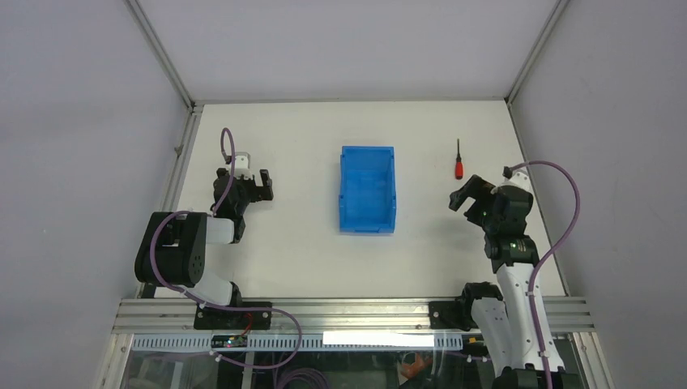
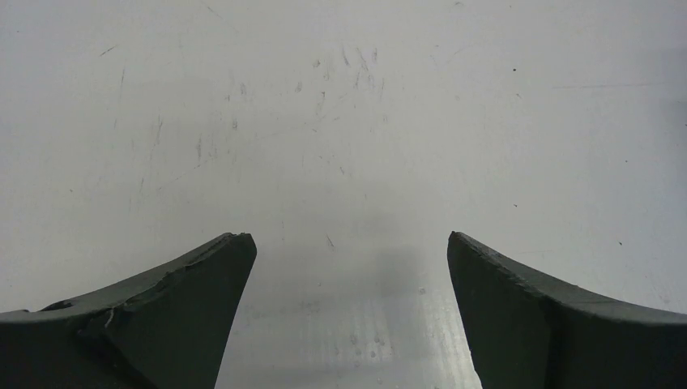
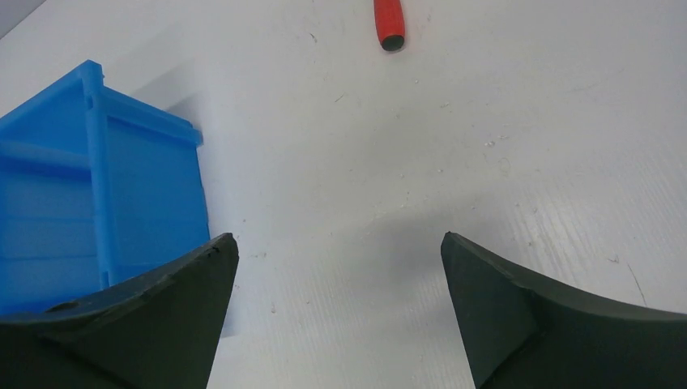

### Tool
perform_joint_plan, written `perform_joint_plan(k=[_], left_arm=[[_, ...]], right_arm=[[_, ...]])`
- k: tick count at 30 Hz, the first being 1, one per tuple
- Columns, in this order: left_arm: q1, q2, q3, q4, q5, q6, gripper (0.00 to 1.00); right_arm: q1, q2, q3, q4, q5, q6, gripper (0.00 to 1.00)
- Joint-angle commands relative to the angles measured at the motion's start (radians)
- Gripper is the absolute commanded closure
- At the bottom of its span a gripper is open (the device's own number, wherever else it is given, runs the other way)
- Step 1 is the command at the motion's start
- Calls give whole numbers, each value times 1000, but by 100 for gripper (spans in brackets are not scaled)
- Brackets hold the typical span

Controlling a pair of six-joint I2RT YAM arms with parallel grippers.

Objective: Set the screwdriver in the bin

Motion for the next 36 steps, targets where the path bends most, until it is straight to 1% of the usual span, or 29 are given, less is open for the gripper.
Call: perform_joint_plan(k=[1,5,7,11,13,17,18,22,23,26,29,31,33,34,35,36], left_arm=[[-2,-30,-2,29,13,-20,1],[-2,-29,-2,29,13,-20,1],[-2,-30,-2,30,13,-20,1],[-2,-29,-2,29,12,-20,1],[-2,-29,-2,29,14,-20,1],[-1,-29,-3,28,13,-20,1],[-2,-29,-2,28,13,-20,1],[-2,-30,-3,29,14,-20,1],[-1,-30,-2,28,14,-20,1],[-1,-30,-3,29,13,-20,1],[-2,-29,-2,29,13,-20,1],[-1,-30,-2,28,13,-20,1],[-1,-30,-2,28,13,-20,1],[-2,-30,-2,29,13,-20,1],[-1,-30,-2,29,13,-20,1],[-2,-30,-2,29,14,-20,1]], right_arm=[[6,10,28,13,-7,14,1],[6,56,65,13,2,14,1],[6,106,127,-2,5,-7,1],[6,263,291,-30,24,-39,1],[6,385,385,-46,33,-59,1],[6,681,628,-118,19,-120,1],[5,783,684,-136,18,-136,2],[6,1063,902,-234,32,-182,7],[6,1125,950,-262,65,-188,8],[6,1280,1041,-289,110,-211,9],[4,1386,1102,-317,144,-233,12],[4,1440,1125,-328,155,-235,16],[3,1480,1130,-332,156,-232,24],[2,1492,1134,-336,158,-230,29],[0,1502,1140,-346,157,-226,40],[-1,1507,1147,-357,157,-217,59]])
